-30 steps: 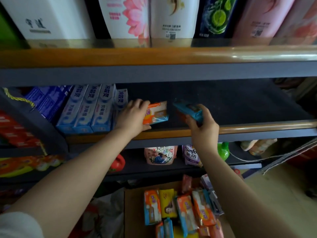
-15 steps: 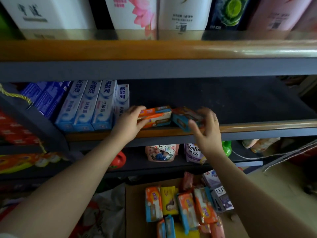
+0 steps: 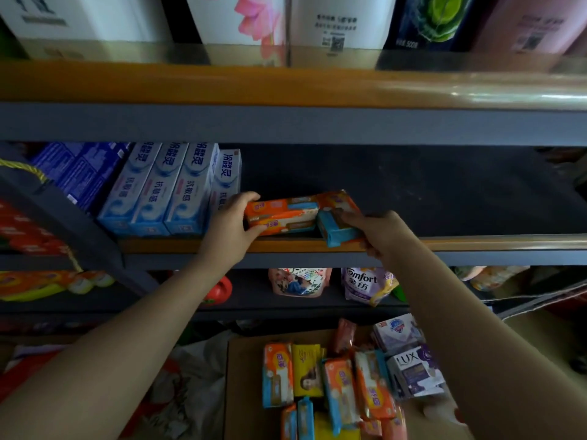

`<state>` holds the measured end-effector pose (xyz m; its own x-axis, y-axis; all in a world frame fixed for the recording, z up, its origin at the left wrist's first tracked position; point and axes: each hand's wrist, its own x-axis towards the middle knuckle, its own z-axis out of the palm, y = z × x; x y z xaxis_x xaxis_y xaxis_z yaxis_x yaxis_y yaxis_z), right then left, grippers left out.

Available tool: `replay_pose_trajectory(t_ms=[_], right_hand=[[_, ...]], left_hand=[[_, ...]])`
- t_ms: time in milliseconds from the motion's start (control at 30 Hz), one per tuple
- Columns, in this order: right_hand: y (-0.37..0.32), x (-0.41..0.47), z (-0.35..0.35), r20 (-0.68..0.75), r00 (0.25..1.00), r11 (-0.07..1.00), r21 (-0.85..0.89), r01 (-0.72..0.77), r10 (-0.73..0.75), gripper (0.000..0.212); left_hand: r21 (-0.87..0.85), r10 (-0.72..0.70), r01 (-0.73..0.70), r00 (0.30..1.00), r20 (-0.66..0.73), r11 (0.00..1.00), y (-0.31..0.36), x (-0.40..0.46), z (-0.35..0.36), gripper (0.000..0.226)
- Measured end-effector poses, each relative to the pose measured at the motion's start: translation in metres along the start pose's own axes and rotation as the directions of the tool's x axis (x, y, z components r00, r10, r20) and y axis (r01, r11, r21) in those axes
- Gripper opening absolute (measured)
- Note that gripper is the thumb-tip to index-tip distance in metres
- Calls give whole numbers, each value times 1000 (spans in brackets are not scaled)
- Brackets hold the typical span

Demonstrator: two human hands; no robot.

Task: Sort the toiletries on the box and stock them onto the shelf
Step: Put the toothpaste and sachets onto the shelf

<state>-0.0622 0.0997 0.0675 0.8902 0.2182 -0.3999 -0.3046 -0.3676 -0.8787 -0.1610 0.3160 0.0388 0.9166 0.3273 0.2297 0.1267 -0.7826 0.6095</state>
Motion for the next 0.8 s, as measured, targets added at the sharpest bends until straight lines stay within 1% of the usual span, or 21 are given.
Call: replay_pose_trajectory(t_ms=[67,100,133,200,267,300,333,367,467,567,633,700,767,800], right_hand=[[-2,0,-3,-33,995,994,49,93,-92,19],[-3,2,-6,-62,985,986,25,165,-163,19],[-4,3,-12,-93,969,973,-48,226,-230,24],[-6,4,-25,-132,924,908,-278,312,-358,39],[-8,4,-39,-106,861,774,-503,385,-497,44],[-8,3,-43,-68,834,715,-556,424,-547,43],[-7,2,-46,-33,819,687,-565,457,-573,43],[-5,2,-47,-4,813,686,-541,487,-582,43],[1,5,-45,12,841,764,-411,497,-541,41],[7,7,-45,2,892,877,-184,445,-452,37],[9,5,-49,-25,923,923,-11,384,-384,33],[12,2,-55,-53,938,930,121,347,-344,30],[13,2,-60,-50,939,925,162,343,-340,27],[12,2,-60,-37,937,925,147,349,-347,27]], left_hand=[[-37,-5,5,1000,-11,999,-1,-1,-1,53],[-60,-15,14,1000,-17,998,-1,-1,-1,52],[-89,-32,30,999,-20,996,-2,0,-1,52],[-150,-78,75,997,-16,986,-2,2,1,50],[-156,-98,97,995,-4,983,-2,6,3,49],[-133,-90,89,996,-4,987,-3,8,5,48],[-105,-75,74,997,-8,992,-3,9,7,49],[-84,-67,66,998,-14,994,-4,10,8,50],[-59,-66,63,996,-53,996,-3,13,12,52],[-17,-69,68,994,-82,998,-2,17,14,55],[89,-37,45,995,-88,995,-2,20,14,55],[213,-2,23,995,-97,977,-2,22,12,55],[311,-5,44,992,-125,949,0,24,12,54],[332,-22,67,990,-137,941,2,25,13,54]])
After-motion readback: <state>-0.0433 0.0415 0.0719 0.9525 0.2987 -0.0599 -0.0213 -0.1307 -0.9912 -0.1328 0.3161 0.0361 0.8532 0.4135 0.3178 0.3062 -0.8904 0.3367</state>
